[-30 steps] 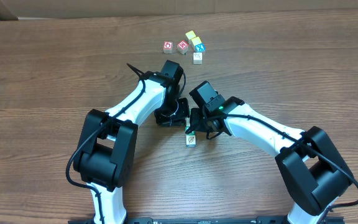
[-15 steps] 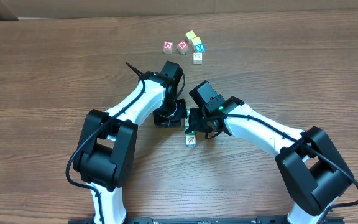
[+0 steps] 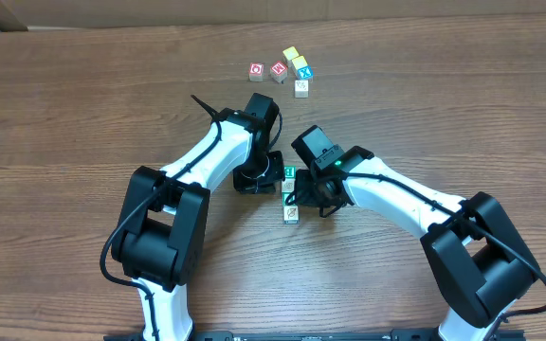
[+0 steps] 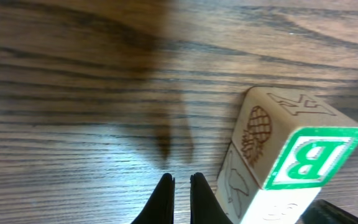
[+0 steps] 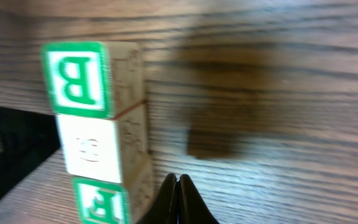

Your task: Flip 5 blocks

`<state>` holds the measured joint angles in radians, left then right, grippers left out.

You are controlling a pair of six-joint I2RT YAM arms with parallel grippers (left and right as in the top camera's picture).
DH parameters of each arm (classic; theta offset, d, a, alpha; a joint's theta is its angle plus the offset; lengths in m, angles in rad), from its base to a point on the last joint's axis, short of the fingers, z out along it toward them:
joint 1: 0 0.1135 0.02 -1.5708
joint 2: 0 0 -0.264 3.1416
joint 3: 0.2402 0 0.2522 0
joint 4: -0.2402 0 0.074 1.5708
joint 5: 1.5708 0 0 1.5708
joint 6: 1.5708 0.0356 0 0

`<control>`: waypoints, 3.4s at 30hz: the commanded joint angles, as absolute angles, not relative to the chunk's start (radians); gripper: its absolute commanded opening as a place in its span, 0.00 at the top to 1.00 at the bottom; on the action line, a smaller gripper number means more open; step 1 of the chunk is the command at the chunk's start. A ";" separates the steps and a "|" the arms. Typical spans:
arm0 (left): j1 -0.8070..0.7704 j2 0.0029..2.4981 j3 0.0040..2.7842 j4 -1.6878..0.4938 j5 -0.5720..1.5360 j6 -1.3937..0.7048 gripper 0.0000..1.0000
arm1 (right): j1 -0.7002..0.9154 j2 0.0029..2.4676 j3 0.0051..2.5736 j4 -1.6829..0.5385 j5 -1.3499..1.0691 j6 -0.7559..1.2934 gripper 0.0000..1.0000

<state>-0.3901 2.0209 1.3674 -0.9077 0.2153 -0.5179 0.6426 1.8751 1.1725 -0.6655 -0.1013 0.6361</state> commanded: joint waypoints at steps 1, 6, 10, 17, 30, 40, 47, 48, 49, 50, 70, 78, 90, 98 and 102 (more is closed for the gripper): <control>-0.376 2.033 1.362 -0.915 0.200 -0.519 0.96 | 0.636 1.853 1.198 -0.688 -0.109 0.663 0.96; -0.376 2.033 1.362 -0.917 0.202 -0.520 0.96 | 0.662 1.853 1.198 -0.690 -0.113 0.662 0.96; -0.376 2.033 1.362 -0.949 0.204 -0.520 0.96 | 0.669 1.853 1.198 -0.702 -0.113 0.662 0.96; -0.379 2.033 1.362 -0.997 0.204 -0.501 0.96 | 0.669 1.853 1.197 -0.708 -0.113 0.662 0.96; -0.387 2.033 1.362 -0.977 0.203 -0.502 0.96 | 0.669 1.853 1.197 -0.680 -0.159 0.661 0.96; -0.387 2.033 1.362 -0.966 0.203 -0.502 0.96 | 0.669 1.853 1.197 -0.675 -0.166 0.653 0.96; -0.387 2.033 1.362 -0.964 0.203 -0.502 0.96 | 0.669 1.853 1.197 -0.655 -0.196 0.612 0.96; -0.387 2.033 1.362 -0.964 0.203 -0.502 0.96 | 0.669 1.853 1.197 -0.655 -0.196 0.612 0.96; -0.387 2.033 1.362 -0.964 0.203 -0.502 0.96 | 0.669 1.853 1.197 -0.655 -0.196 0.612 0.96; -0.387 2.033 1.362 -0.964 0.203 -0.502 0.96 | 0.669 1.853 1.197 -0.656 -0.196 0.612 0.96; -0.387 2.033 1.362 -0.955 0.203 -0.501 0.96 | 0.669 1.853 1.197 -0.641 -0.205 0.576 0.96; -0.387 2.033 1.362 -0.956 0.202 -0.501 0.96 | 0.669 1.853 1.197 -0.654 -0.203 0.587 0.96; -0.387 2.033 1.362 -0.956 0.199 -0.501 0.96 | 0.667 1.853 1.197 -0.705 -0.152 0.632 0.96; -0.387 2.033 1.362 -0.956 0.199 -0.501 0.96 | 0.668 1.853 1.197 -0.782 -0.134 0.705 0.96; -0.387 2.033 1.362 -0.955 0.199 -0.501 0.96 | 0.669 1.853 1.197 -0.822 -0.195 0.715 0.96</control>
<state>-0.3801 2.0205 1.3674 -0.9539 0.2050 -0.5167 0.6647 1.8751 1.1751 -0.8154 -0.1539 0.6857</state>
